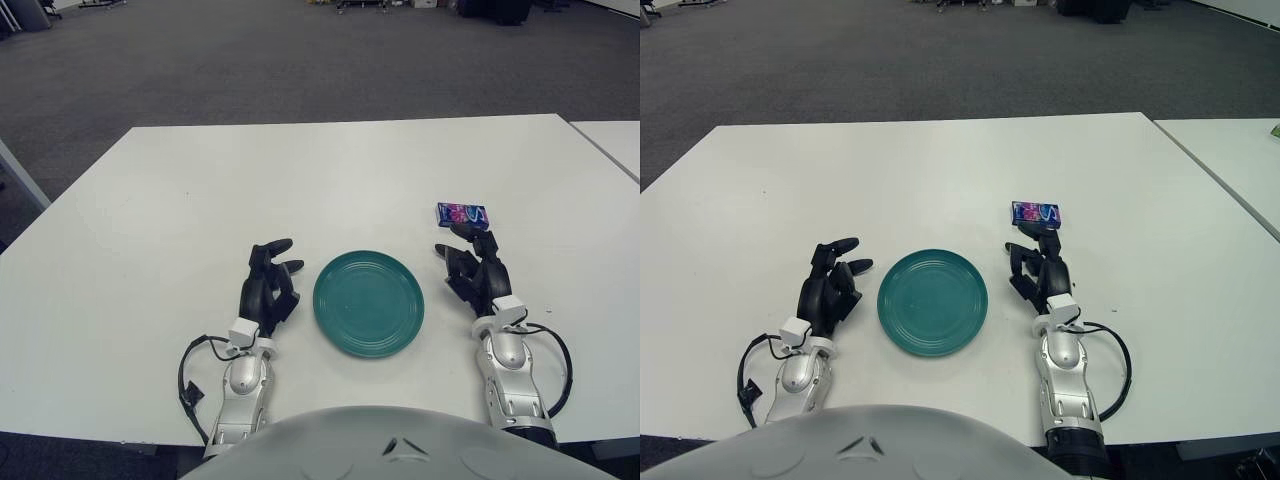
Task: Put the gum into the plate.
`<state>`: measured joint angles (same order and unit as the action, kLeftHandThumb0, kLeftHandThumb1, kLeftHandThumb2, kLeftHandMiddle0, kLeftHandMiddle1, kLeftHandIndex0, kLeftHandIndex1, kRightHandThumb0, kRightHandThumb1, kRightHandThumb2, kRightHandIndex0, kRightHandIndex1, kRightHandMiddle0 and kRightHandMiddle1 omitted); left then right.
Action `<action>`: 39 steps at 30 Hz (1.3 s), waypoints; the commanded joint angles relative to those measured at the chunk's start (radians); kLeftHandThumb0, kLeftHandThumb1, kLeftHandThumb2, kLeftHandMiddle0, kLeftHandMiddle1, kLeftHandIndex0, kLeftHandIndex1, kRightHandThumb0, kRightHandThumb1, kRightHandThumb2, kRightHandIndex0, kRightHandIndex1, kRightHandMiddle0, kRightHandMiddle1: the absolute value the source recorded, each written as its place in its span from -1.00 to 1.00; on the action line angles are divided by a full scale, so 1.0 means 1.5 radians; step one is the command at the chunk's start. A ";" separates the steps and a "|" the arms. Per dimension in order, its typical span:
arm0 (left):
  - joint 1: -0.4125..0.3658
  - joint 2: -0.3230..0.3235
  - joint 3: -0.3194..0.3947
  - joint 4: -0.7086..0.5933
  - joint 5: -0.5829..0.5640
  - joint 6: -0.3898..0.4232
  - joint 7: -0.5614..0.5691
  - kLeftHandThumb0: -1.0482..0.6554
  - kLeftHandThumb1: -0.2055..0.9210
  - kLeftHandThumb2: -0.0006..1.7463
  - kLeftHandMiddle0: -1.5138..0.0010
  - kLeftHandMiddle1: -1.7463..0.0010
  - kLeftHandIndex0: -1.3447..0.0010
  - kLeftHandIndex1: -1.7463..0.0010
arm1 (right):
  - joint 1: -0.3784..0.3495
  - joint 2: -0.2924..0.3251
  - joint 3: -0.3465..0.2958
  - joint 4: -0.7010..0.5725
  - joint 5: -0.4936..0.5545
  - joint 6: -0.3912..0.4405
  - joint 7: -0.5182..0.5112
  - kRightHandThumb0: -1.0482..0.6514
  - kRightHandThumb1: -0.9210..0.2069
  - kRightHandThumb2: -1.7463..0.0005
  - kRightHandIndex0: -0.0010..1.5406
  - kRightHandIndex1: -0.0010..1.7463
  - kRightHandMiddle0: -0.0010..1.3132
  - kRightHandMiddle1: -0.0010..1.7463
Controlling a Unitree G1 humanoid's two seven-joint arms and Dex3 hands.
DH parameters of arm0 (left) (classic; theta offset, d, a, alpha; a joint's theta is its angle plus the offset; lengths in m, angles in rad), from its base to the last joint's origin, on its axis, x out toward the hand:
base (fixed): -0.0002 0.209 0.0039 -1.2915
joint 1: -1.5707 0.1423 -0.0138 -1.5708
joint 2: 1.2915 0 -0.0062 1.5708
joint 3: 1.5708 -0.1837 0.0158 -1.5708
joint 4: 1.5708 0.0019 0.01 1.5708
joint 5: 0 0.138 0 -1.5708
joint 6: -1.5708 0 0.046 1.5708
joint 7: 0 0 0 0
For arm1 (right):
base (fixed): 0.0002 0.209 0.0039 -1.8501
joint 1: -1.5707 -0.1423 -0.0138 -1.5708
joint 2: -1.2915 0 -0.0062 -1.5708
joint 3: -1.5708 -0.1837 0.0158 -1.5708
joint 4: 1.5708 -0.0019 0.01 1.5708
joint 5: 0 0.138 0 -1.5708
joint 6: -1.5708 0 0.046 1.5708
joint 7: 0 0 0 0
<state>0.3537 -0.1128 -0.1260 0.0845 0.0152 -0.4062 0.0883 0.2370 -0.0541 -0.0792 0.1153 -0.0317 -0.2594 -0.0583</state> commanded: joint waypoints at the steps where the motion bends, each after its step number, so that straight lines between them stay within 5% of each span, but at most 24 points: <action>1: -0.006 -0.011 0.002 0.026 0.004 0.019 0.006 -0.64 1.00 0.01 0.48 -0.24 0.87 -0.43 | 0.024 0.000 -0.004 0.034 0.001 0.057 0.001 -0.48 -1.00 0.27 -0.38 -0.34 -0.97 0.23; 8: -0.013 -0.014 0.002 0.028 -0.004 0.019 0.005 -0.64 1.00 0.02 0.47 -0.25 0.83 -0.45 | -0.037 -0.053 -0.027 -0.082 -0.022 0.120 0.006 -0.47 -1.00 0.32 -0.37 -0.30 -0.96 0.23; 13: -0.018 -0.015 0.002 0.029 -0.008 0.022 0.004 -0.64 1.00 0.02 0.45 -0.27 0.81 -0.45 | -0.082 -0.106 -0.015 -0.114 -0.132 0.084 -0.025 -0.51 -1.00 0.35 -0.42 -0.31 -0.99 0.20; 17: -0.018 -0.017 0.002 0.031 0.008 0.011 0.019 -0.65 1.00 0.02 0.44 -0.28 0.82 -0.45 | -0.102 -0.200 0.023 -0.106 -0.383 0.047 -0.152 -0.59 -1.00 0.37 -0.52 -0.35 -1.00 0.16; 25: -0.012 -0.018 -0.008 0.023 0.015 0.012 0.020 -0.68 1.00 0.02 0.46 -0.31 0.86 -0.45 | -0.199 -0.285 0.076 -0.095 -0.613 0.148 -0.194 -0.67 -1.00 0.46 -0.66 -0.45 -1.00 0.17; 39: -0.006 -0.012 -0.014 0.009 0.012 0.023 0.018 -0.68 1.00 0.03 0.48 -0.31 0.88 -0.47 | -0.331 -0.352 0.144 -0.032 -0.701 0.215 -0.076 -0.70 -1.00 0.63 -0.75 -0.63 -1.00 0.04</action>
<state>0.3292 -0.1084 -0.1442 0.0886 0.0274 -0.4016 0.1060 -0.2232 -0.5694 0.0990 0.0168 -1.0695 0.0544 -0.2236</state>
